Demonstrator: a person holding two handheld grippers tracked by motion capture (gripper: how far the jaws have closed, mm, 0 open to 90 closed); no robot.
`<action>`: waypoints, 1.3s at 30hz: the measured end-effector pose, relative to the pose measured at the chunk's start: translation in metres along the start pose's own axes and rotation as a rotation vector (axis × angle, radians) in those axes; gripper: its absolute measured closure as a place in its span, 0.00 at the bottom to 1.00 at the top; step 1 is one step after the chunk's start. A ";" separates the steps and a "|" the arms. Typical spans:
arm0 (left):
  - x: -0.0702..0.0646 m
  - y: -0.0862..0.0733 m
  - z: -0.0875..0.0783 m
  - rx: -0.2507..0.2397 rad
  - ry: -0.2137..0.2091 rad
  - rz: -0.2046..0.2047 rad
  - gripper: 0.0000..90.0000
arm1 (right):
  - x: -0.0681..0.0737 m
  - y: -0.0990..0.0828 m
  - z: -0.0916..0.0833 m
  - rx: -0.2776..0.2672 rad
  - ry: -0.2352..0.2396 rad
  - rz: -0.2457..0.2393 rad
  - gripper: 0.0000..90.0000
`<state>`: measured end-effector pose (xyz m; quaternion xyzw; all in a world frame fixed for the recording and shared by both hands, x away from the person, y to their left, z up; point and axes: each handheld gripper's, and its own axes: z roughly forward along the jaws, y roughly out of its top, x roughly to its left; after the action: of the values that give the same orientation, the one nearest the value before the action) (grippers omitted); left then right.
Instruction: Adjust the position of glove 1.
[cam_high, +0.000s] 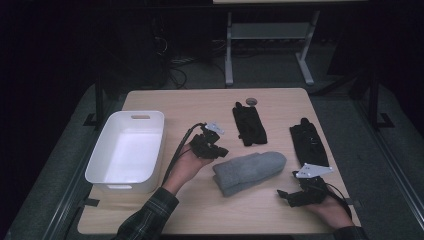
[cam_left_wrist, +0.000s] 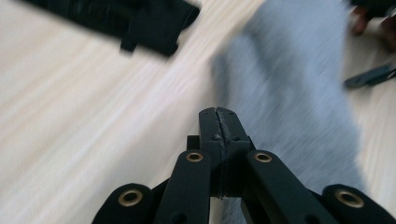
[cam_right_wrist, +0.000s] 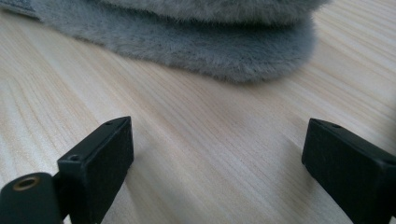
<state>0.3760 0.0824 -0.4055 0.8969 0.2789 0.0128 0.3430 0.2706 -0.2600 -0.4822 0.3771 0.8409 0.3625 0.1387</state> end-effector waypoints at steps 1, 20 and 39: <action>0.003 -0.004 0.002 0.010 -0.005 -0.001 0.99 | 0.000 0.000 0.000 0.000 0.000 0.000 0.10; -0.025 -0.035 0.019 0.087 -0.119 0.015 0.98 | 0.000 0.000 0.000 -0.001 -0.001 0.000 0.10; -0.033 0.016 0.008 -0.133 -0.143 0.019 0.39 | 0.000 0.000 0.000 -0.002 -0.006 0.002 0.10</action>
<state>0.3582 0.0511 -0.3959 0.8734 0.2437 -0.0294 0.4206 0.2711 -0.2598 -0.4822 0.3790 0.8396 0.3625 0.1411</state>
